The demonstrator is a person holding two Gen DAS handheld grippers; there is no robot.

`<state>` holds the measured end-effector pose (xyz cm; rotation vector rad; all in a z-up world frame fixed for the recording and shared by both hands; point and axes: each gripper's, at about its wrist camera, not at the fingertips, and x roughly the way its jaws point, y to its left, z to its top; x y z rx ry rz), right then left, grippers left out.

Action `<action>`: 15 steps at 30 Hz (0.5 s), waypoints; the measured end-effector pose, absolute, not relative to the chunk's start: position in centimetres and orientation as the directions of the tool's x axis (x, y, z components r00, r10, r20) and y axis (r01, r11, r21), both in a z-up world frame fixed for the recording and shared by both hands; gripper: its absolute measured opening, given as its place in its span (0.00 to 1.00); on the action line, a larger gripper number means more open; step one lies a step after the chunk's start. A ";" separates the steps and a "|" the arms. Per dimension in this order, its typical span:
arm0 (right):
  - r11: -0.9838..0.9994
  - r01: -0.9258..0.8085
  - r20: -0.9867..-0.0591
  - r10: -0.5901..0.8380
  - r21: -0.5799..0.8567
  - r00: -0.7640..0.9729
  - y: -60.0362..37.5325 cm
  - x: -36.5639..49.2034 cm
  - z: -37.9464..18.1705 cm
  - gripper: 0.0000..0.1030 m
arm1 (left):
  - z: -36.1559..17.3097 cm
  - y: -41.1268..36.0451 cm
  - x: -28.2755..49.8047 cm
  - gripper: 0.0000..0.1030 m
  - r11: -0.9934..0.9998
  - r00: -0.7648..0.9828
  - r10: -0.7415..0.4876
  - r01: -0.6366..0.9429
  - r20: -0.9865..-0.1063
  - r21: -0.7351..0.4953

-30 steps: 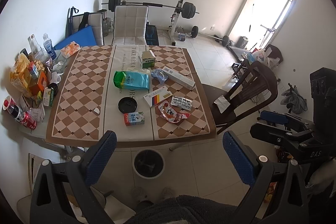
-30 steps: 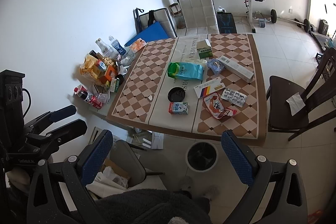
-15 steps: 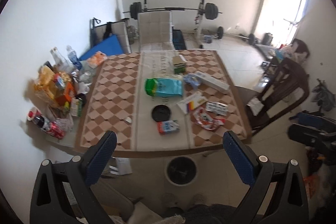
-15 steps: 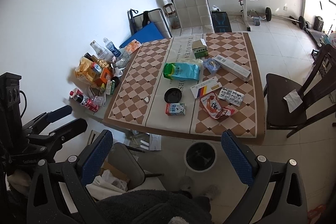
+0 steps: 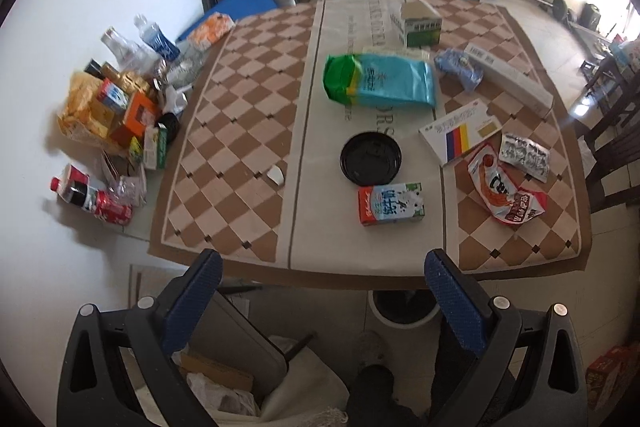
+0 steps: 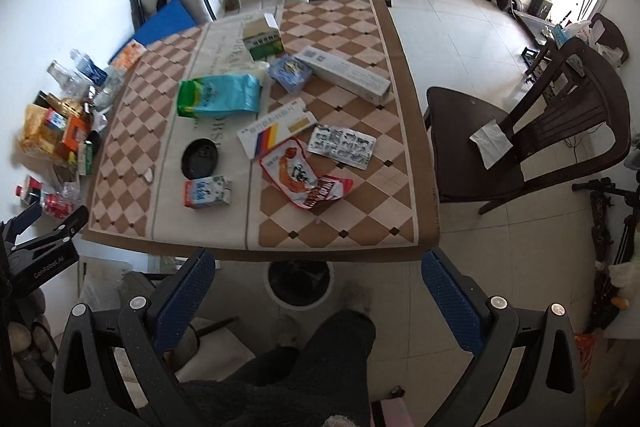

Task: Collect trash
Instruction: 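Grasp the red-white snack wrapper with the left gripper while the right grasps the silver blister pack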

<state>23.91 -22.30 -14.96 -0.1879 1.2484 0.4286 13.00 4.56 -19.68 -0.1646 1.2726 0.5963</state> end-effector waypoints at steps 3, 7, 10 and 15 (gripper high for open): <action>0.905 -0.421 -0.967 0.165 0.069 0.196 -21.9 29.3 -20.3 1.00 | -24.0 4.0 15.8 1.00 0.812 0.077 0.241 -0.562 -0.967 0.158; 0.872 -0.488 -0.989 0.094 0.028 0.113 -20.2 35.7 -26.5 1.00 | -29.1 2.7 20.7 1.00 0.735 -0.030 0.091 -0.673 -0.995 0.088; 0.841 -0.541 -0.996 0.052 0.005 0.070 -19.5 40.1 -29.8 1.00 | -32.7 1.4 24.6 1.00 0.670 -0.041 -0.078 -0.742 -0.996 -0.022; 0.818 -0.575 -0.999 0.000 -0.030 0.053 -19.8 45.8 -33.5 1.00 | -39.1 -1.4 30.2 1.00 0.551 -0.055 -0.307 -0.824 -0.950 -0.130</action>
